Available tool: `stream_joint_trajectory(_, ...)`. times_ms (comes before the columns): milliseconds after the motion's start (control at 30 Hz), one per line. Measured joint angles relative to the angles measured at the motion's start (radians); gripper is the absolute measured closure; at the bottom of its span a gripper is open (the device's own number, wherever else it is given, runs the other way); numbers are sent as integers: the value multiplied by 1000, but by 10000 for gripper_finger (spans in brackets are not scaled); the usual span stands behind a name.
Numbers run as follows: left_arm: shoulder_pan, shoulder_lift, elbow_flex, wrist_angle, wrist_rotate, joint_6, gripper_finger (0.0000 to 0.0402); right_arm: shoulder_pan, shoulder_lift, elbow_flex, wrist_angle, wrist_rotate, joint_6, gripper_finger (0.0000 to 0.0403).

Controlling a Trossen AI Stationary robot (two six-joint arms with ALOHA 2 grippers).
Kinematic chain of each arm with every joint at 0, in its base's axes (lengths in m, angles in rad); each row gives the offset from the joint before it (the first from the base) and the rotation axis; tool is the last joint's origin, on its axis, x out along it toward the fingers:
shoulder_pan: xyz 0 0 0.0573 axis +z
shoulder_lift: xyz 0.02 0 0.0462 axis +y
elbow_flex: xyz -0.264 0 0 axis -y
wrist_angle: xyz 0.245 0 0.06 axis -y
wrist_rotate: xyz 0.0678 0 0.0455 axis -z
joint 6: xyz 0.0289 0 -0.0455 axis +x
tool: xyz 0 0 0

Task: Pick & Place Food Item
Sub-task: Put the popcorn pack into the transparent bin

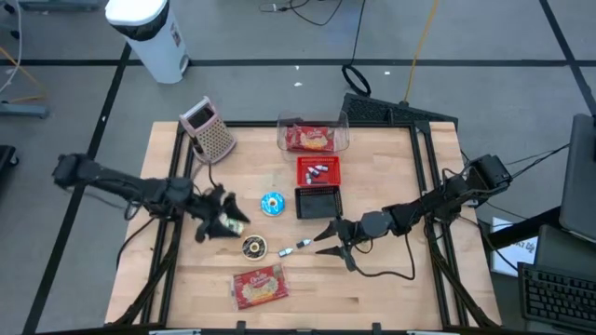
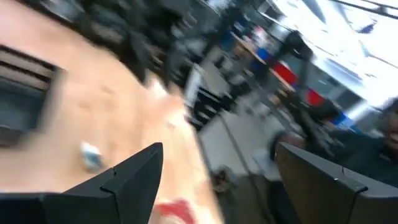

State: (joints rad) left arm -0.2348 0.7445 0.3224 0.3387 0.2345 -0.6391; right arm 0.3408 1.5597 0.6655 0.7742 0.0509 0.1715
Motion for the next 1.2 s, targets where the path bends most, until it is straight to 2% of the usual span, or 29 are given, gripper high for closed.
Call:
stream_joint_trajectory(133,-150,148,43,23,-96,-98,92,0,0,0,0,0,0,242)
stream_joint_trajectory(233,-256,268,123,-39,-171,-165,92,0,0,0,0,0,0,242)
stream_joint_trajectory(367,-384,442,302,-296,-234,-215,92,0,0,0,0,0,0,242)
stream_joint_trajectory(533,-481,672,496,-629,-279,-325,92,0,0,0,0,0,0,242)
stream_joint_trajectory(633,-513,788,552,-706,-278,-415,92,0,0,0,1,0,0,242)
stream_joint_trajectory(800,-519,907,564,-748,-286,-533,92,0,0,0,17,0,0,242)
stream_joint_trajectory(933,-519,953,569,-750,-334,-576,92,0,0,0,23,0,14,242)
stream_joint_trajectory(1200,-528,980,567,-749,-397,-556,92,0,0,0,22,0,26,242)
